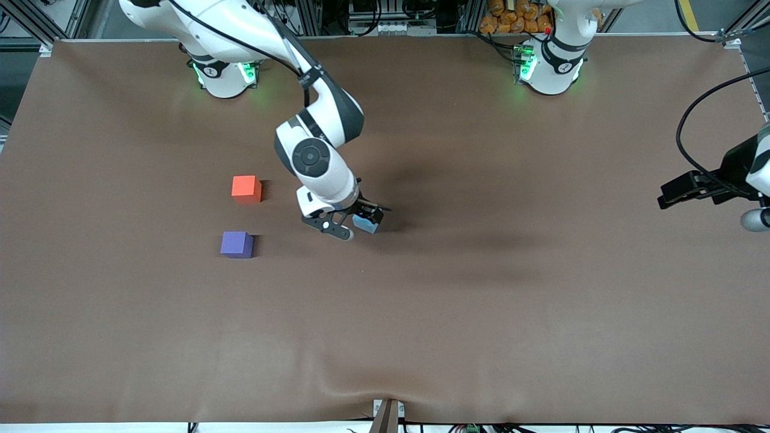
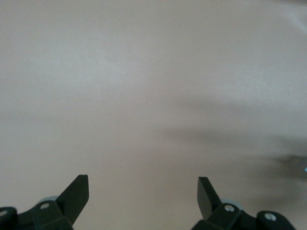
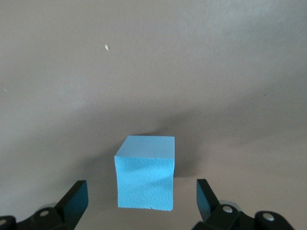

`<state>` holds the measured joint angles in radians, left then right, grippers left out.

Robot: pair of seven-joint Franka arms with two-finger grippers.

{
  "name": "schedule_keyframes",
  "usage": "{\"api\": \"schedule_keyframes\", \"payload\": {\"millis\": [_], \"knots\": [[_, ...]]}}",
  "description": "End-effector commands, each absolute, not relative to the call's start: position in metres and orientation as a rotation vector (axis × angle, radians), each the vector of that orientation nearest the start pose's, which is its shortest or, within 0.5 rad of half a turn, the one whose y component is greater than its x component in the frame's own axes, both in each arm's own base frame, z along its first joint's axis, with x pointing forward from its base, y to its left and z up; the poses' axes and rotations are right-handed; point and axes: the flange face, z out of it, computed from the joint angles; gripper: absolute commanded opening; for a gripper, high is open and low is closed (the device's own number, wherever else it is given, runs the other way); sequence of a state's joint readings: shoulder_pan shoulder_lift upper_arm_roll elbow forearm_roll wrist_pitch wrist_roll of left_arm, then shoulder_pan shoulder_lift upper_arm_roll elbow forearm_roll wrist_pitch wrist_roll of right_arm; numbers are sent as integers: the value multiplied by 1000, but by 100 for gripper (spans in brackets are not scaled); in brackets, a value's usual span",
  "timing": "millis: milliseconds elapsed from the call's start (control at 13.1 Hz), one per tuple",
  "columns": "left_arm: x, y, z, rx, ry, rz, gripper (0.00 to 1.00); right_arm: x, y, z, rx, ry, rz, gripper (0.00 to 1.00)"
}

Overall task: Place blue block between orange and purple blocks
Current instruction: 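Carry the blue block with the right gripper toward the orange block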

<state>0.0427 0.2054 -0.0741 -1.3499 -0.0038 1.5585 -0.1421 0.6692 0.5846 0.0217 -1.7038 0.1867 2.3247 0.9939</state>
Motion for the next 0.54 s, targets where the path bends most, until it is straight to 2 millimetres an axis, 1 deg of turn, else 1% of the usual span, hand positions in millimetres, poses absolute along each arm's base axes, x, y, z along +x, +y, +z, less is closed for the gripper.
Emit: {"api": "schedule_keyframes", "payload": {"millis": [0,153,230,460], "knots": [[601,-9,616,-3157,-169,-1,100,520,445,247,-2964,640,118,100],[600,-8,614,-3156,-171,6,100,517,449,238,-2970,635,121,100],[599,-3,615,-3155,-185,6,100,517,451,236,-2961,634,107,100],[596,-4,620,-3155,-193,-8,100,515,456,221,-2950,644,84,99]]}}
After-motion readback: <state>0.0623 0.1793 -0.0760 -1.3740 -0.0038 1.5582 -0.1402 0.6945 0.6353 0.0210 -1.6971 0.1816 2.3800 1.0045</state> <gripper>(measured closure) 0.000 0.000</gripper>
